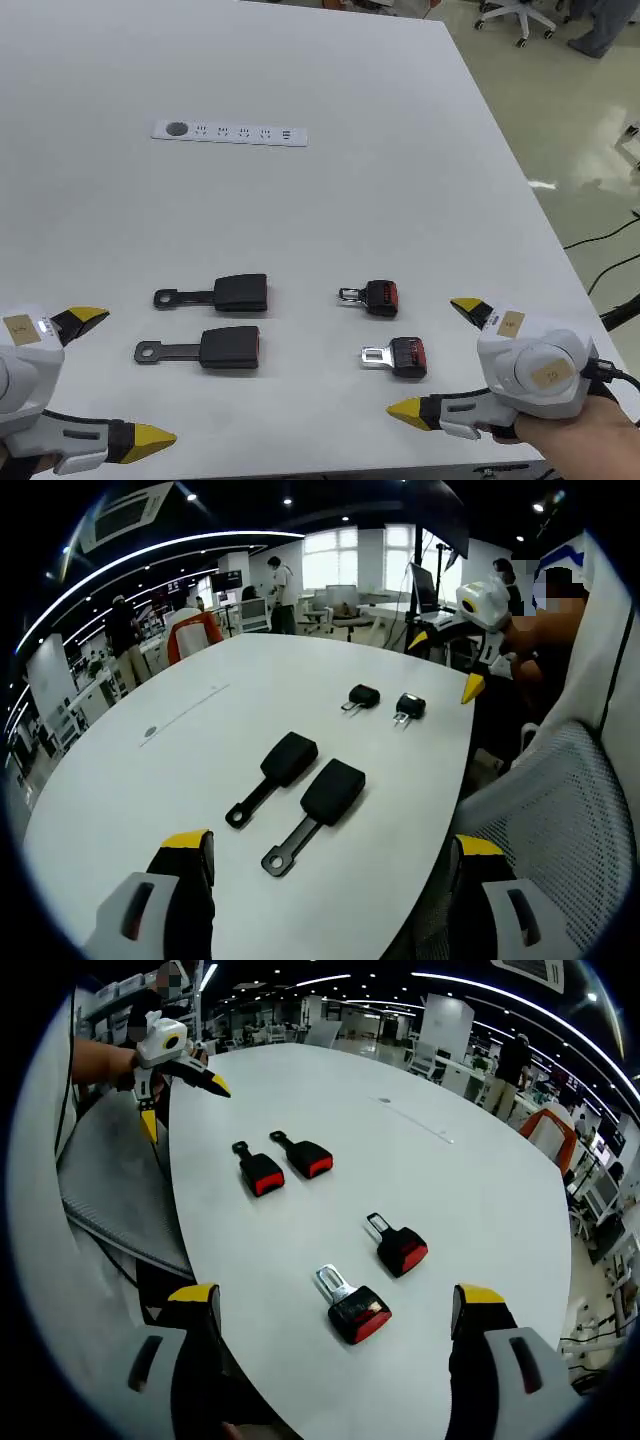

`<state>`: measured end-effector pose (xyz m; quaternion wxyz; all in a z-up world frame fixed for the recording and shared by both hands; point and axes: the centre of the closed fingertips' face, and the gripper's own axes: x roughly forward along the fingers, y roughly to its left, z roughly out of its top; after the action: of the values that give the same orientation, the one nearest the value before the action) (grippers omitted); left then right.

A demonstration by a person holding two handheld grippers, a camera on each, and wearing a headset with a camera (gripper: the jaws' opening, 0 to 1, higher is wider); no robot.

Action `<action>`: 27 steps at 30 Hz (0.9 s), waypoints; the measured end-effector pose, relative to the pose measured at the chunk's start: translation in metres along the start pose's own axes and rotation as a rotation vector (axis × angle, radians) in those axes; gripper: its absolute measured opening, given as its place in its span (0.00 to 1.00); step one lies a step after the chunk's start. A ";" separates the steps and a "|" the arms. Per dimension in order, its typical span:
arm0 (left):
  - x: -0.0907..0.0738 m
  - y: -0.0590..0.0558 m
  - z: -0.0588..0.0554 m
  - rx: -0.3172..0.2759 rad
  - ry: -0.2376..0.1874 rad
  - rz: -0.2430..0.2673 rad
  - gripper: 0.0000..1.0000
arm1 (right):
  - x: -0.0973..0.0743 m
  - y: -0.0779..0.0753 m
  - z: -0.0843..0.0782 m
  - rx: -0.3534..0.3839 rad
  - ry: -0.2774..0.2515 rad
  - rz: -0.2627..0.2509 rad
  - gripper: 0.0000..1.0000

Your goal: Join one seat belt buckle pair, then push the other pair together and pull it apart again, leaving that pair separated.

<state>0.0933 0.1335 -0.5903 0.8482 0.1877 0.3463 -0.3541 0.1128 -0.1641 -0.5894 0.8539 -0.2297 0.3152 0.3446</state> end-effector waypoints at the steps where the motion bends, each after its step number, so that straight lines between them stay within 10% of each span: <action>1: -0.001 0.001 0.001 -0.004 -0.009 0.005 0.98 | 0.002 -0.001 -0.002 0.005 -0.002 -0.001 0.93; 16: -0.015 0.034 -0.002 -0.140 -0.115 0.087 1.00 | -0.008 0.004 -0.001 0.126 -0.035 -0.018 0.93; 27: -0.015 0.027 0.000 -0.125 -0.102 0.078 0.98 | -0.011 0.003 0.003 0.121 -0.041 -0.016 0.92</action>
<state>0.1054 0.1594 -0.5778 0.8879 0.1293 0.3165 -0.3077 0.1054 -0.1654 -0.5805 0.8753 -0.1733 0.3158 0.3227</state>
